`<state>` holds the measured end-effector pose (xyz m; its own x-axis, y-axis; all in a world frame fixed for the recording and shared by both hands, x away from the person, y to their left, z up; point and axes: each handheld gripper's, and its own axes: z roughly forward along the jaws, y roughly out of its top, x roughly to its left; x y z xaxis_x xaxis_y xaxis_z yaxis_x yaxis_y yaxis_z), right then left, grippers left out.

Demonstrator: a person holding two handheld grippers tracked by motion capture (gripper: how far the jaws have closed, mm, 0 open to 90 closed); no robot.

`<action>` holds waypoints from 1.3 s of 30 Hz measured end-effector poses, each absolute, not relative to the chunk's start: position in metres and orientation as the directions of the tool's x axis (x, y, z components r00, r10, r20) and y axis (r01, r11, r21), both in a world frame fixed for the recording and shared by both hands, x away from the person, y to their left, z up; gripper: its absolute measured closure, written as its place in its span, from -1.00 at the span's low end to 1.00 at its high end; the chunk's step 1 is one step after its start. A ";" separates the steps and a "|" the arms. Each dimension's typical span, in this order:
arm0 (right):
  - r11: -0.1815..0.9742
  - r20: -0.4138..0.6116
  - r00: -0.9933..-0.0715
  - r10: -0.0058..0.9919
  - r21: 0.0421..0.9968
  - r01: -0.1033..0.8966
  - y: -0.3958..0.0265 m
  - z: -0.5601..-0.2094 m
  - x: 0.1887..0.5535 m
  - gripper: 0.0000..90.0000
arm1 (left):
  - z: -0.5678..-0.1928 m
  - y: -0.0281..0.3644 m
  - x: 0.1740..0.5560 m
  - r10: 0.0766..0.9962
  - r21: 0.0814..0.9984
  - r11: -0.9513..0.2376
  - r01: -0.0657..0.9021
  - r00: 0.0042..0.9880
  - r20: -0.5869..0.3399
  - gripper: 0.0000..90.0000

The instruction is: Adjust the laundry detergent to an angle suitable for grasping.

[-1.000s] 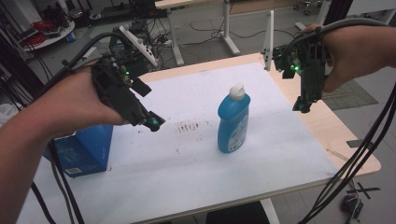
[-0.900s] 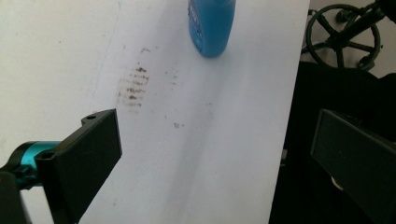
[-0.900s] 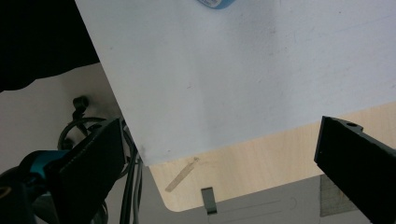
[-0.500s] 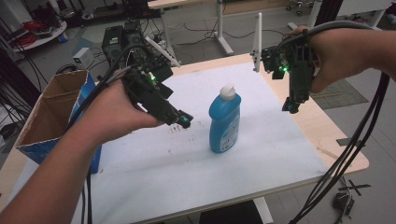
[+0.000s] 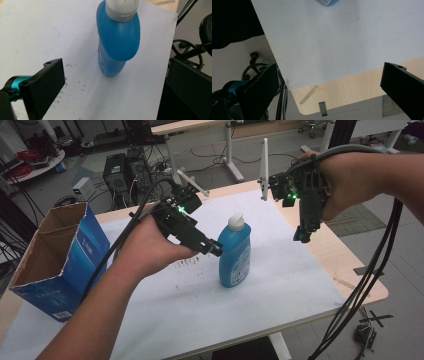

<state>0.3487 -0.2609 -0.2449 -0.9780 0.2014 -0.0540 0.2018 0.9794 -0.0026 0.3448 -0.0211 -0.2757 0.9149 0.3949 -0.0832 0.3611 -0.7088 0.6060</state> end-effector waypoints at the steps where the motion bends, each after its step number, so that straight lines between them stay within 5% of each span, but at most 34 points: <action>1: 0.978 -0.054 -0.977 0.207 -0.005 0.207 -0.261 -0.245 0.348 -0.97 | -0.278 -0.025 0.345 0.401 0.618 -0.699 0.360 0.913 -0.078 -0.96; 39: 0.978 -0.055 -0.976 0.211 0.001 0.211 -0.266 -0.244 0.348 -0.97 | -0.328 -0.090 0.357 0.480 0.653 -0.662 0.368 0.877 -0.007 -0.96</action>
<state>0.3481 -0.2663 -0.2444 -0.9760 0.2105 -0.0551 0.2108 0.9775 0.0011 0.3570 -0.0896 -0.3284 0.8772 0.4801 -0.0070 0.3676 -0.6622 0.6529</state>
